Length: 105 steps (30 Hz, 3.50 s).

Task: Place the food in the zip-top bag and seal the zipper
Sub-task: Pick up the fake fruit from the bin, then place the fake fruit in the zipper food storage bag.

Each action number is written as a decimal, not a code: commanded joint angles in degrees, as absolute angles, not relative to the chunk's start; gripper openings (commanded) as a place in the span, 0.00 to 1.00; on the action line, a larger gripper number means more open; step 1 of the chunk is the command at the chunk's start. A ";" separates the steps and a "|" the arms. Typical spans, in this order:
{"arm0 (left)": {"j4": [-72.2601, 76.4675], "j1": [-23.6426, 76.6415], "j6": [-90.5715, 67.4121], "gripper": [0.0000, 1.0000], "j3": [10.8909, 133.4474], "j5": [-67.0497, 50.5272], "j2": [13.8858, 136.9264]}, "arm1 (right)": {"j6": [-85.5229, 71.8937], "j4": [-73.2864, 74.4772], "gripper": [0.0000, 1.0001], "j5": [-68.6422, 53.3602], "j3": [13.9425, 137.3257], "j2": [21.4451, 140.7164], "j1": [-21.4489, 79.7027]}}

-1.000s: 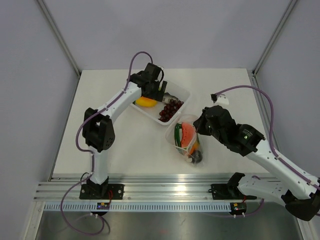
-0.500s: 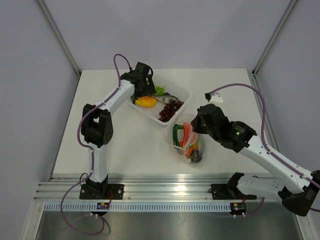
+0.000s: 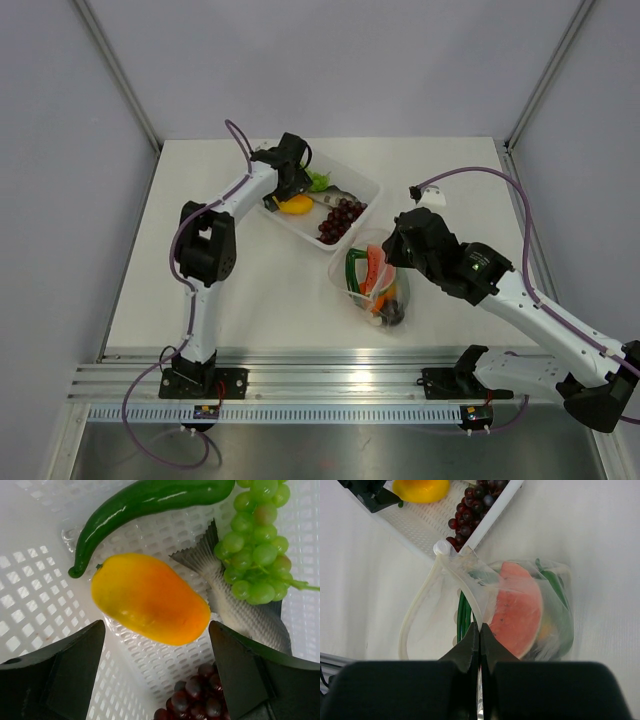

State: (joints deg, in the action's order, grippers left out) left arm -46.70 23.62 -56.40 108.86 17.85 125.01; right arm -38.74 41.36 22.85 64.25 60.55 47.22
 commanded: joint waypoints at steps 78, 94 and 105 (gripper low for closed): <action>-23.64 51.77 -35.59 0.00 73.39 -13.80 85.51 | -40.08 39.46 0.00 22.15 65.57 59.06 47.02; -34.35 53.53 -27.87 0.82 82.00 -16.08 81.22 | -40.34 40.17 0.00 22.94 64.95 57.83 46.93; -44.56 51.77 -23.82 0.08 79.63 -5.55 71.72 | -40.25 39.55 0.00 22.50 64.69 58.01 47.02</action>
